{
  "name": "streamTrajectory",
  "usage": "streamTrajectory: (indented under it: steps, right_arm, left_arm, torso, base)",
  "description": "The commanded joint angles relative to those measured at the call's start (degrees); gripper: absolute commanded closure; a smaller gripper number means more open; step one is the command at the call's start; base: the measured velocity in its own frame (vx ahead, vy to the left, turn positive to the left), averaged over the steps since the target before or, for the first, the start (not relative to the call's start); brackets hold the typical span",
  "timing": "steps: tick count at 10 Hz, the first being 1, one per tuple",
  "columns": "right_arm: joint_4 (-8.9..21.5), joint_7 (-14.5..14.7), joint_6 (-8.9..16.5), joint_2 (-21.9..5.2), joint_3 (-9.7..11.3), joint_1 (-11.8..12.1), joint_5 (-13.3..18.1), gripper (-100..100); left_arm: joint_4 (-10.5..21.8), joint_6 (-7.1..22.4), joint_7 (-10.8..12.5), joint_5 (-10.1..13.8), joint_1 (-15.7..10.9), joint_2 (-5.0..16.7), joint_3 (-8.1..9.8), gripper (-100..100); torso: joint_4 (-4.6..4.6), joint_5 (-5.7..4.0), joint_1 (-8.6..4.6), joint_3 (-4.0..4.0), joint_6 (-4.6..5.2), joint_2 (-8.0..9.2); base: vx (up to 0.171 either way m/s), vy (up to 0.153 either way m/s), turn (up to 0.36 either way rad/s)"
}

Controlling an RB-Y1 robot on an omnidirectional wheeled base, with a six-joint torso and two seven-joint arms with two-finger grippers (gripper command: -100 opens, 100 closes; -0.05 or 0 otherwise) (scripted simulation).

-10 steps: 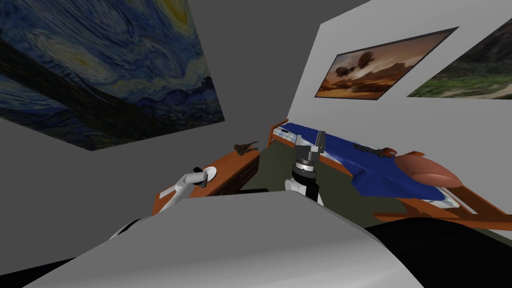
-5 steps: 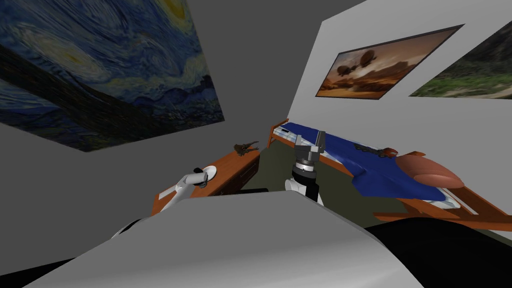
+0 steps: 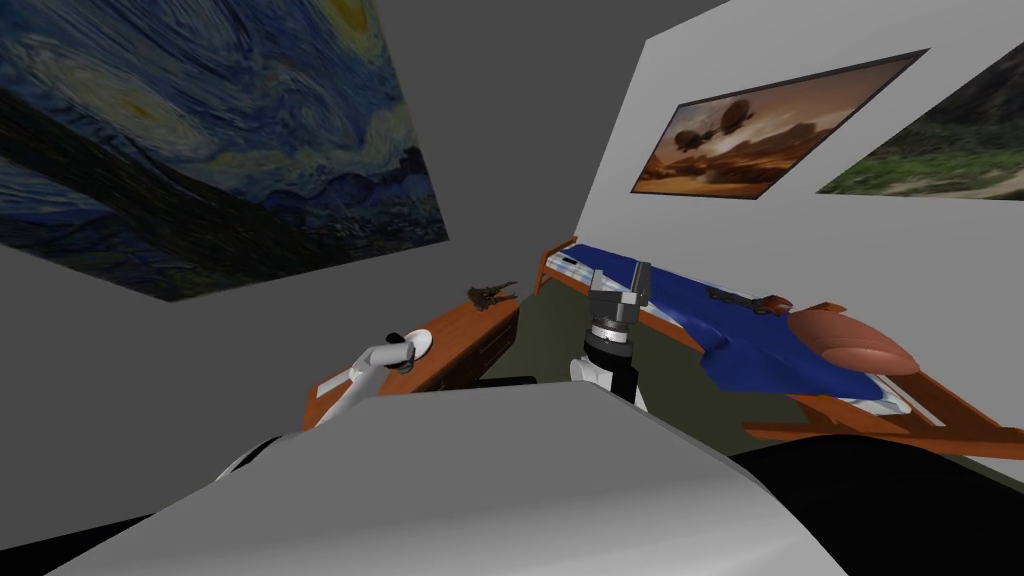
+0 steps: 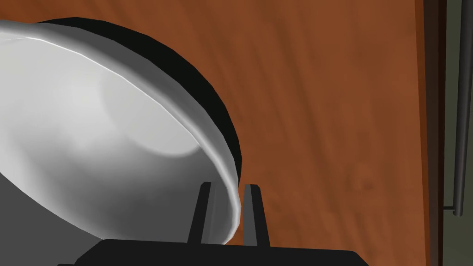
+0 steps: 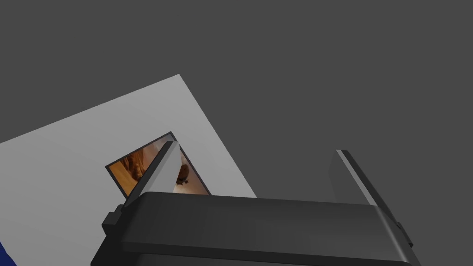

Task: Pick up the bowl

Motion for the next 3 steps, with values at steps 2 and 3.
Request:
streamTrajectory:
  steps: [2, 3]
  right_arm:
    - [0.0, 0.0, 0.0, 0.0, 0.0, 0.0, 0.0, 0]
    - [0.0, 0.0, 0.0, 0.0, 0.0, 0.0, 0.0, 0]
  left_arm:
    - [-0.8, 0.9, 0.0, 0.1, -0.1, 0.1, 0.04, 100]
    - [-0.9, 1.1, 0.1, 0.1, -0.1, 0.1, 0.05, 0]
  torso:
    - [0.00, -0.01, -0.03, 0.01, 0.00, 0.03]
    - [-0.02, -0.01, 0.01, -0.03, 0.00, -0.05]
  base:
    - [-0.039, -0.017, -0.002]
    - [0.000, 0.000, 0.000]
